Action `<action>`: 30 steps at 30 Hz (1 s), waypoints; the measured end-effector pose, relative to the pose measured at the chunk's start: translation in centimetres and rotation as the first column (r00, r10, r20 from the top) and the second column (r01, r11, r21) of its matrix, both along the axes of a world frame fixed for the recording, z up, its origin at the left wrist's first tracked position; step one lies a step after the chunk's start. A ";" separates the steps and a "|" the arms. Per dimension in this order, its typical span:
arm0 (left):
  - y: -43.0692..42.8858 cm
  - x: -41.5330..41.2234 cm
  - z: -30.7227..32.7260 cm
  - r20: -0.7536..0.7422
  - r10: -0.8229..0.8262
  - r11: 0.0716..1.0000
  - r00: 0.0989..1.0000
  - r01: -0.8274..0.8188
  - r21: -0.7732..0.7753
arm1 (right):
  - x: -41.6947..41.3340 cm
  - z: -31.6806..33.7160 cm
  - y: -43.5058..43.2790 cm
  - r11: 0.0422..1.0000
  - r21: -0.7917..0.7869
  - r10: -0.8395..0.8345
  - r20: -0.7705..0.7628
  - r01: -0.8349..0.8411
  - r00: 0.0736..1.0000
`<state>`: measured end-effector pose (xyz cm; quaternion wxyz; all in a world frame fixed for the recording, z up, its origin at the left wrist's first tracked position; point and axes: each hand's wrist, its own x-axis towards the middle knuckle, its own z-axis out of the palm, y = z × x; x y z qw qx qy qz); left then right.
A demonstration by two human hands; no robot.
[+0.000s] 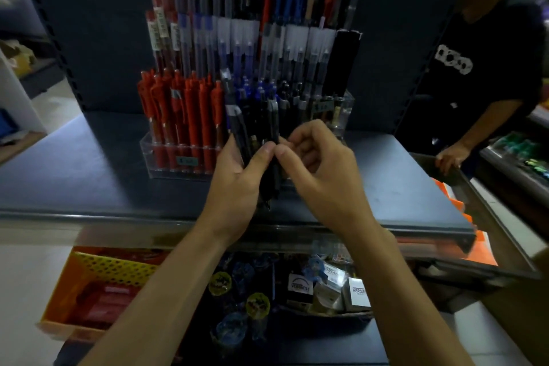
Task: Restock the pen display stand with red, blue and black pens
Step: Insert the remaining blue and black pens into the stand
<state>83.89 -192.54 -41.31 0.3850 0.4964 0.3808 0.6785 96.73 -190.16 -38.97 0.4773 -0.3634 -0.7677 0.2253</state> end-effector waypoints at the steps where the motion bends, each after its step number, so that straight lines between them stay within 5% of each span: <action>1: 0.1 0.1 -0.1 0.010 0.004 1.000 1.000 -0.004 -0.004 | 0.2 -0.1 0.2 1.000 -0.005 0.008 -0.003 -0.008 1.000; 8: 0.4 1.7 -0.2 0.154 -0.011 1.000 0.988 0.014 -0.023 | 2.0 0.2 1.3 1.000 0.000 0.018 -0.030 -0.018 0.999; 16: 0.4 2.5 -0.1 0.151 -0.025 0.999 0.988 0.030 -0.030 | 2.5 -0.3 1.9 0.998 -0.053 0.025 0.146 -0.017 0.989; 24: 0.7 1.2 0.6 0.335 -0.028 1.000 0.942 0.030 -0.001 | 2.7 0.9 3.6 0.993 -0.106 -0.063 -0.190 0.043 0.980; 30: 0.9 0.6 0.6 0.275 0.020 1.000 0.961 -0.021 -0.002 | 2.8 1.5 4.4 0.981 -0.105 -0.190 -0.360 0.163 0.914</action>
